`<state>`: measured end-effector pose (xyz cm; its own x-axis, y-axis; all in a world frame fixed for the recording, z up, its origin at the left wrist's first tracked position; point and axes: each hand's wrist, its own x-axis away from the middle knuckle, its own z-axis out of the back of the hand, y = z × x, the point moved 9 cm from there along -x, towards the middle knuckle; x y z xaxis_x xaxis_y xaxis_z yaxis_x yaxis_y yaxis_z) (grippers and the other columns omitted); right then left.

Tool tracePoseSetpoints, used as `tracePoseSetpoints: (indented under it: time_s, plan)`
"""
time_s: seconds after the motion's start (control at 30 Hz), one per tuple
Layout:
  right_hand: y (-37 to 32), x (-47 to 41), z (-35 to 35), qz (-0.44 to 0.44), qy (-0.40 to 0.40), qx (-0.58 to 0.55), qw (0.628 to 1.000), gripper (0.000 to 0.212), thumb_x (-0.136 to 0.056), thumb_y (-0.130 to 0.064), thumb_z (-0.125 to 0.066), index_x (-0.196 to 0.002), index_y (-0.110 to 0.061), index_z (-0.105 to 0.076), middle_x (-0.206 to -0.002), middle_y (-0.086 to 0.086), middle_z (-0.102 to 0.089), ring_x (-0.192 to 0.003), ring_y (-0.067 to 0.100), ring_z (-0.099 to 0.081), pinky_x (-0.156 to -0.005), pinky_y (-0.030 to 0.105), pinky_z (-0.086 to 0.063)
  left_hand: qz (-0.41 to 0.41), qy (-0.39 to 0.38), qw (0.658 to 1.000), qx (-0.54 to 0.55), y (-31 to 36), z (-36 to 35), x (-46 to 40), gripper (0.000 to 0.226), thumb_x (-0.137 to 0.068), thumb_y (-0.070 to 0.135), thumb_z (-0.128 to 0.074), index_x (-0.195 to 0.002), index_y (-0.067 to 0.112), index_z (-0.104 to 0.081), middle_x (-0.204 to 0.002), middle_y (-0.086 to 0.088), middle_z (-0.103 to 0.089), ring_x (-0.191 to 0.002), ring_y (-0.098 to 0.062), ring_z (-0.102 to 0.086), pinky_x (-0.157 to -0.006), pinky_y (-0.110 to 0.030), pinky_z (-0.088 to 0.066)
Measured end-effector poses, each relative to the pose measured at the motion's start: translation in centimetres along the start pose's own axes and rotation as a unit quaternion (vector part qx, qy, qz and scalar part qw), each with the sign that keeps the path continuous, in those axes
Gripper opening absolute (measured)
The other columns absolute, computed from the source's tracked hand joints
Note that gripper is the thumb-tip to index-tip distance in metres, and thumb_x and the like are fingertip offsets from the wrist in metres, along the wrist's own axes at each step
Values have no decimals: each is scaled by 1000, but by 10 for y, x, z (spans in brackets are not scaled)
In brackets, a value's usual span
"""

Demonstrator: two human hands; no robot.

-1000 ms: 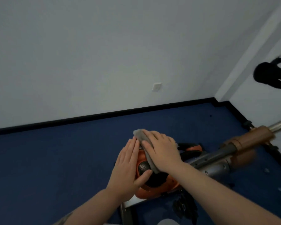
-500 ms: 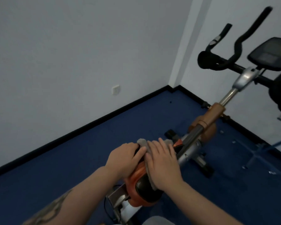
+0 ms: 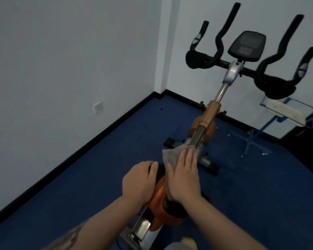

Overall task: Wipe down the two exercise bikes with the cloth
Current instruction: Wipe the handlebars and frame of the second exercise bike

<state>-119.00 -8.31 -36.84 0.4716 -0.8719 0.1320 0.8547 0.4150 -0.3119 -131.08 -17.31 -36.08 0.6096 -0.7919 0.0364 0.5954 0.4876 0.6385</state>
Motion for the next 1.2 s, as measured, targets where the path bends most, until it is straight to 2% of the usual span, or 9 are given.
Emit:
tracePoseSetpoints:
  time_s: [0.1, 0.27, 0.4, 0.53, 0.77, 0.87, 0.97, 1.07, 1.2]
  plan:
    - [-2, -20, 10, -78, -22, -52, 995, 72, -102, -49, -17, -152, -7, 14, -158, 18, 23, -147, 31, 15, -121, 44, -8, -16, 0, 1000, -8, 0, 0, 0, 41, -100, 49, -26, -99, 32, -64, -93, 12, -63, -86, -6, -57, -76, -33, -49]
    - [-9, 35, -4, -57, -13, -67, 996, 70, -101, -51, -19, -154, -14, 7, -159, 12, 22, -147, 29, -3, -115, 40, -28, -40, -16, 999, -9, 0, -4, -2, 38, -100, 47, -28, -99, 31, -62, -93, 13, -62, -84, -5, -57, -74, -32, -49]
    - [-13, 60, -3, -34, 6, -15, 999, 64, -100, -51, -19, -155, -19, -6, -161, 11, 14, -145, 28, -13, -115, 43, -25, -50, -15, 999, -3, 5, -2, -4, 43, -99, 49, -25, -97, 30, -63, -91, 13, -62, -82, -6, -57, -72, -33, -50]
    - [-18, 37, 10, -60, 18, -39, 997, 55, -103, -43, -22, -152, -17, -21, -161, 8, 14, -144, 28, -17, -112, 43, -31, -49, -20, 999, -4, 4, -3, -3, 46, -99, 46, -22, -98, 27, -65, -94, 9, -63, -86, -12, -59, -75, -36, -49]
    - [-18, 89, -7, -40, 37, 21, 998, 65, -100, -51, -13, -155, -19, 4, -161, 9, 15, -148, 25, 2, -120, 42, -11, -66, -69, 994, -53, 8, -7, -5, 33, -103, 38, -24, -100, 24, -54, -99, 6, -59, -87, -14, -57, -75, -38, -48]
    - [-11, 72, 0, -69, 45, -20, 996, 65, -102, -48, -17, -155, -16, 3, -162, 10, 1, -144, 27, -20, -115, 39, -26, -70, -77, 992, -70, 10, -7, -7, 33, -104, 38, -24, -103, 20, -52, -103, 2, -57, -92, -18, -56, -78, -40, -47]
    - [2, 42, 3, -156, 14, -103, 982, 67, -102, -46, -22, -155, -15, 6, -159, 12, -17, -125, 31, -47, -94, 37, -43, -69, -67, 994, -59, 8, -5, -5, 34, -103, 38, -25, -107, 19, -54, -104, 0, -59, -94, -19, -56, -80, -41, -48]
    - [10, 41, 1, -198, 18, -118, 973, 68, -101, -48, -24, -155, -15, 2, -151, 15, -34, -120, 32, -51, -89, 37, -44, -66, -58, 995, -44, 6, -5, -4, 35, -103, 37, -27, -112, 21, -57, -106, 1, -60, -95, -18, -57, -81, -41, -49]
    - [1, 84, -1, -148, 79, -123, 978, 73, -97, -57, -23, -155, -18, -3, -151, 8, -31, -128, 23, -41, -103, 37, -40, -65, -50, 996, -26, 6, -3, -2, 34, -102, 37, -29, -113, 22, -58, -106, 3, -61, -94, -16, -58, -82, -41, -50]
